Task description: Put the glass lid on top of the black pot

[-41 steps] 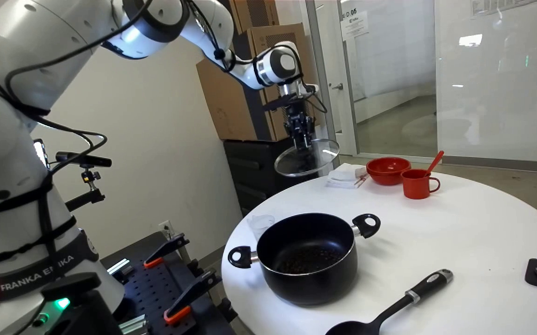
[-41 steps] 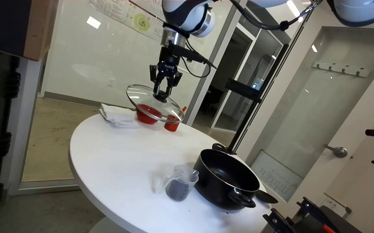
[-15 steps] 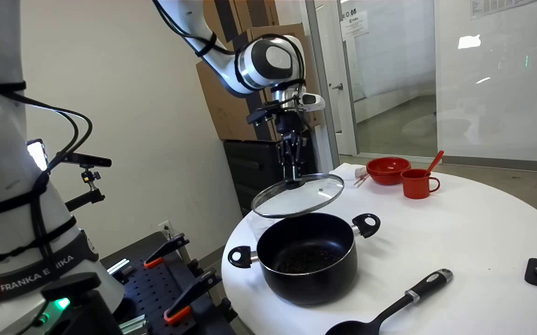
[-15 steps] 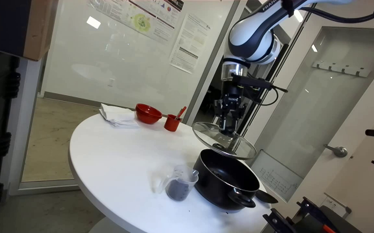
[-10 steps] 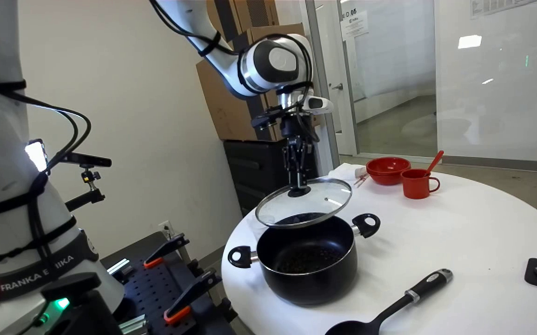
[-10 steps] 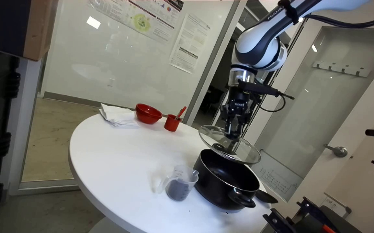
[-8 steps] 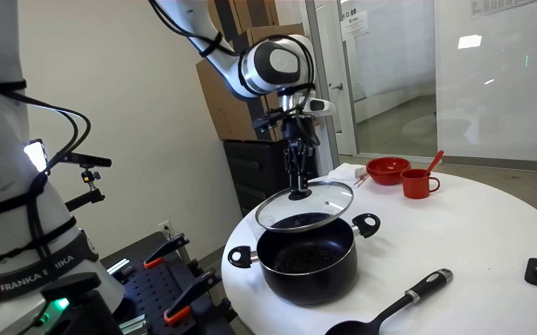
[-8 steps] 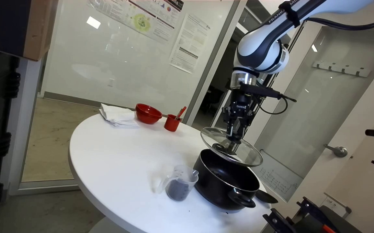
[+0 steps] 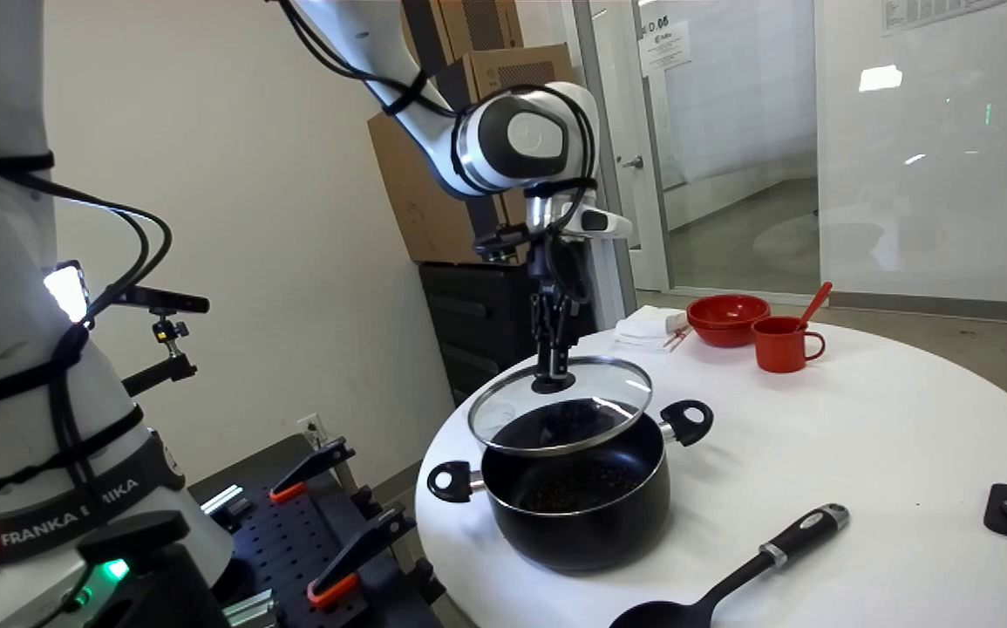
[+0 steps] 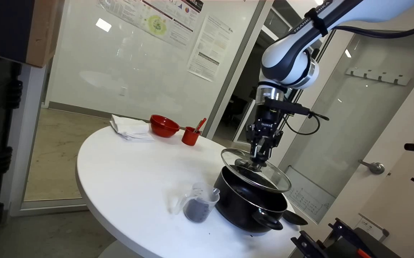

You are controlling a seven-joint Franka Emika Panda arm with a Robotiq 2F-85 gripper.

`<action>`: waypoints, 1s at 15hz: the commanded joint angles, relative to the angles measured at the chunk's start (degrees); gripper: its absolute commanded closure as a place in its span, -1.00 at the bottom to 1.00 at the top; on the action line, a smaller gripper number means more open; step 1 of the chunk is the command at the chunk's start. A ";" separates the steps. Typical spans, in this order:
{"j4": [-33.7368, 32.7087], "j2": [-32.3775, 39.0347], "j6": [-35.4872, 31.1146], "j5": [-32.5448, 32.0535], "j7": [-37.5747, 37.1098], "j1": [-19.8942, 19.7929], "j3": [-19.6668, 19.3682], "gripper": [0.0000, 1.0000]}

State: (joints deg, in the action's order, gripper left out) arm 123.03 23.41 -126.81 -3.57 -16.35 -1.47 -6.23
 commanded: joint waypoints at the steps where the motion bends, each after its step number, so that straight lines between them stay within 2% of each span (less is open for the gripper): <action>1: 0.45 -0.22 -0.12 2.09 -0.14 -0.79 -0.26 0.50; 15: -0.12 3.81 -2.36 1.46 0.12 -1.57 -1.61 0.50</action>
State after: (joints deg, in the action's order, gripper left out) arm 123.08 27.35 -128.40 -2.05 -16.35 -3.12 -7.15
